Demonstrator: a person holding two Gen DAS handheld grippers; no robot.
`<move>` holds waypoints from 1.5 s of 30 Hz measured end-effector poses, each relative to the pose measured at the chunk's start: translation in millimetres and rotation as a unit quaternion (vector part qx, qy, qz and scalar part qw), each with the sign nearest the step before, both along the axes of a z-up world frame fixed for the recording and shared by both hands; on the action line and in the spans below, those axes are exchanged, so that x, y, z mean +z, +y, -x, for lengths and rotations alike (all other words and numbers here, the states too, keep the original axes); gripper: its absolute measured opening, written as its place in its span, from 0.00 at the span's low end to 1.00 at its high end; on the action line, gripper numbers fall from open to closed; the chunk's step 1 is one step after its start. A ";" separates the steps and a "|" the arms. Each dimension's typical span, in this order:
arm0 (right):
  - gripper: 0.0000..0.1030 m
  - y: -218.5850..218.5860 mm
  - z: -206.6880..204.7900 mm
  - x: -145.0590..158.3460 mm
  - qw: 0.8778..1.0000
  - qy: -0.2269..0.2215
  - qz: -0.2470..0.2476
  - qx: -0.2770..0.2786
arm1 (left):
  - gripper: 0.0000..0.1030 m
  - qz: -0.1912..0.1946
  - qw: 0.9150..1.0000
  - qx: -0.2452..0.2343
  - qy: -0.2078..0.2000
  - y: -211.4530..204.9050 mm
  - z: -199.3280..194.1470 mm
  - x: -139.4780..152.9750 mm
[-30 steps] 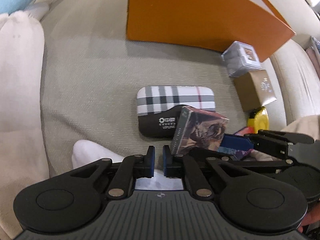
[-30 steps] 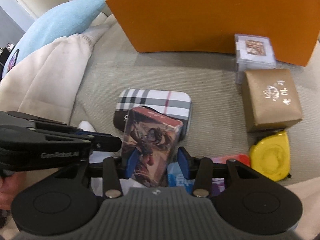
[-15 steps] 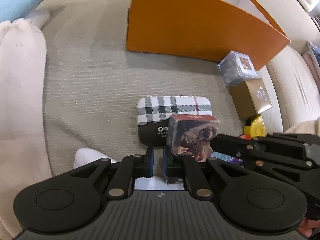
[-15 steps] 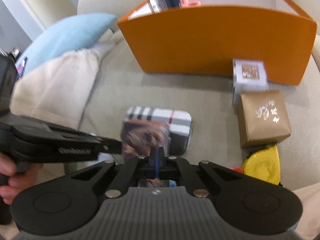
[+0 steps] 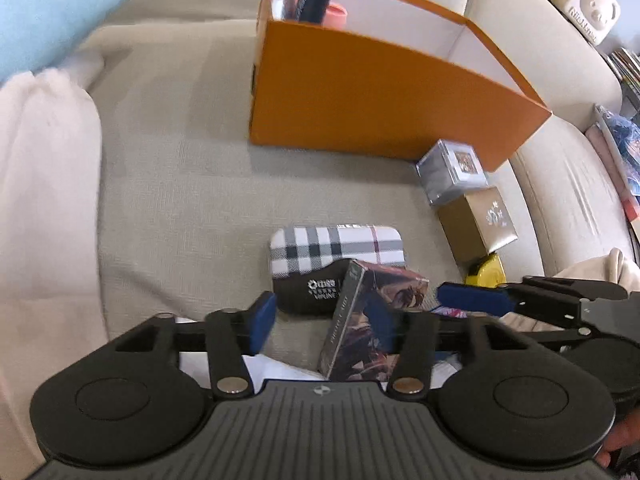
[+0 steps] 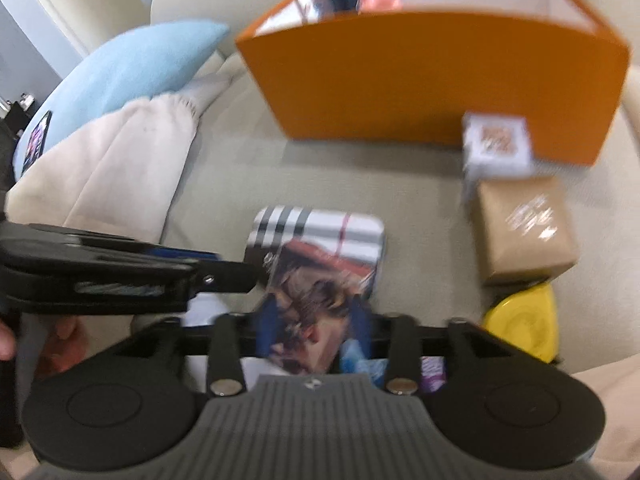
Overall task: Organize rigid objects
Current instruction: 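Grasp the photo card box with the right gripper while the left grasps the plaid case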
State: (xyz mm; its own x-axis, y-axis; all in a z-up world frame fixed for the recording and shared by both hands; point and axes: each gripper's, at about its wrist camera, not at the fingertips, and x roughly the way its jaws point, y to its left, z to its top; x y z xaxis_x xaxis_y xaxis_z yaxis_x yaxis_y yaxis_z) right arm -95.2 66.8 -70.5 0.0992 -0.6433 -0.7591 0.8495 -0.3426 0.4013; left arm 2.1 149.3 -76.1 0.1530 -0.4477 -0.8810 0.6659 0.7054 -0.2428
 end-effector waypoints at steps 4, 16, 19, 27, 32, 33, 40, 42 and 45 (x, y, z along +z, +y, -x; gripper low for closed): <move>0.51 -1.8 5.0 -4.7 0.999 0.016 -0.027 -0.015 | 0.75 -0.018 1.000 0.000 0.008 -4.6 -2.8 -6.9; 0.59 -26.4 -3.3 -36.2 0.998 -0.053 -0.037 0.005 | 0.81 -0.007 0.997 0.040 0.072 5.0 -22.7 -22.2; 0.61 -29.5 -4.9 -40.6 0.997 -0.066 -0.031 0.003 | 0.77 -0.011 0.997 0.025 0.073 -0.3 -20.2 -24.4; 0.32 -14.5 1.7 -21.0 0.998 -0.058 -0.002 0.004 | 0.66 0.003 0.998 0.013 0.064 -2.0 -19.0 -18.2; 0.27 -2.8 8.4 -3.4 0.999 -0.029 0.019 -0.013 | 0.60 0.013 0.999 -0.017 0.027 -9.4 -14.8 -5.8; 0.26 0.1 12.0 -0.1 0.999 -0.022 0.020 -0.022 | 0.59 0.012 0.999 -0.030 0.016 -11.9 -13.8 -2.8; 0.22 12.3 30.0 11.8 0.997 0.035 0.009 -0.075 | 0.59 -0.045 0.976 -0.180 -0.117 -48.6 22.4 3.8; 0.22 15.6 32.7 11.6 0.996 0.043 0.007 -0.080 | 0.59 -0.072 0.958 -0.228 -0.155 -58.3 36.8 -1.7; 0.22 15.8 31.9 11.6 0.995 0.065 0.006 -0.080 | 0.59 -0.115 0.916 -0.315 -0.219 -70.2 62.5 -13.7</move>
State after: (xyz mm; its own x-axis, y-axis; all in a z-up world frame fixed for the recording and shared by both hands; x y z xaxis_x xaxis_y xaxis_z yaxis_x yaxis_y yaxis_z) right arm -127.1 82.6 -58.9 -0.1042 -0.6516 -0.7514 0.8291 -0.4742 0.2962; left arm -60.4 79.1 -89.8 0.2896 -0.3798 -0.8785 0.9566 0.1462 0.2521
